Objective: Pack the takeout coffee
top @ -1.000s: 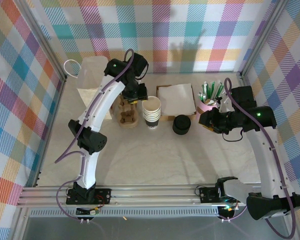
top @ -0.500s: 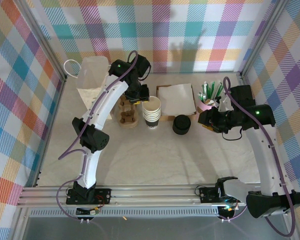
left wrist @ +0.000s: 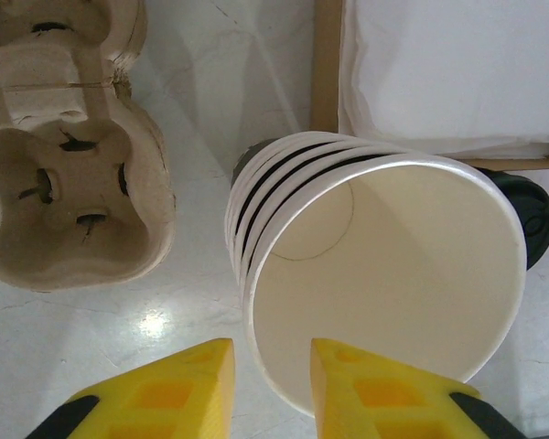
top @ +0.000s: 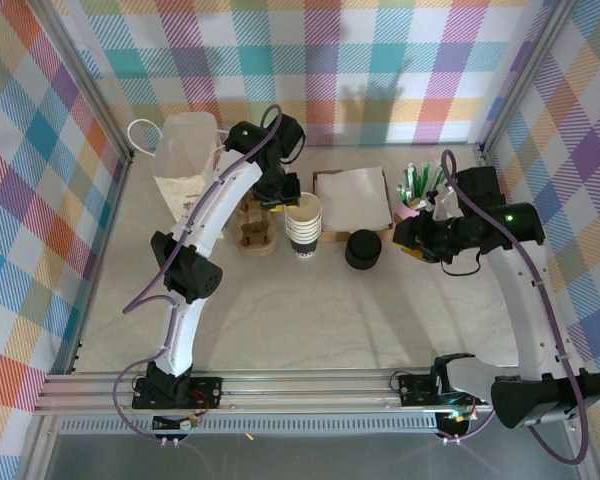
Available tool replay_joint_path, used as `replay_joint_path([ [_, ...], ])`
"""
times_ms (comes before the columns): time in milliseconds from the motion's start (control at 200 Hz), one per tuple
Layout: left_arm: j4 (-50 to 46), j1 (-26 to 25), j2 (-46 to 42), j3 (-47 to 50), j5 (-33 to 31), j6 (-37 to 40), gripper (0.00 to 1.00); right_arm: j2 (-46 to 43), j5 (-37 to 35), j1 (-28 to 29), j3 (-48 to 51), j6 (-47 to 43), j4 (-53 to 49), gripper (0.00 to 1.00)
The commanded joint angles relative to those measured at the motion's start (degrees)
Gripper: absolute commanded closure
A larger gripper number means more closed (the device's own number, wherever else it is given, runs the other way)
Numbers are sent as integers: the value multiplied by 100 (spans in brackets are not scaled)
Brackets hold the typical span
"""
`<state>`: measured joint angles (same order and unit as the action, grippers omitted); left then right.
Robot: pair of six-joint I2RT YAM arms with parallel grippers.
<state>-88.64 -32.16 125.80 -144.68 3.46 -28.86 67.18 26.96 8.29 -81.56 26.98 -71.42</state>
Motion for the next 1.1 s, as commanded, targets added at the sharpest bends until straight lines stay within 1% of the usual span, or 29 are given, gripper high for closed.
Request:
replay_joint_path([
  [0,-270,26,19,-86,67,80,74,6,143,33,-185,-17,56,63],
  [285,-312,62,76,-82,102,87,75,-35,123,32,-150,4,49,62],
  [730,-307,105,111,-81,186,65,81,-47,127,32,-132,0,41,62],
  [1095,-339,184,108,-85,239,71,81,-29,153,32,-201,-101,-33,61],
])
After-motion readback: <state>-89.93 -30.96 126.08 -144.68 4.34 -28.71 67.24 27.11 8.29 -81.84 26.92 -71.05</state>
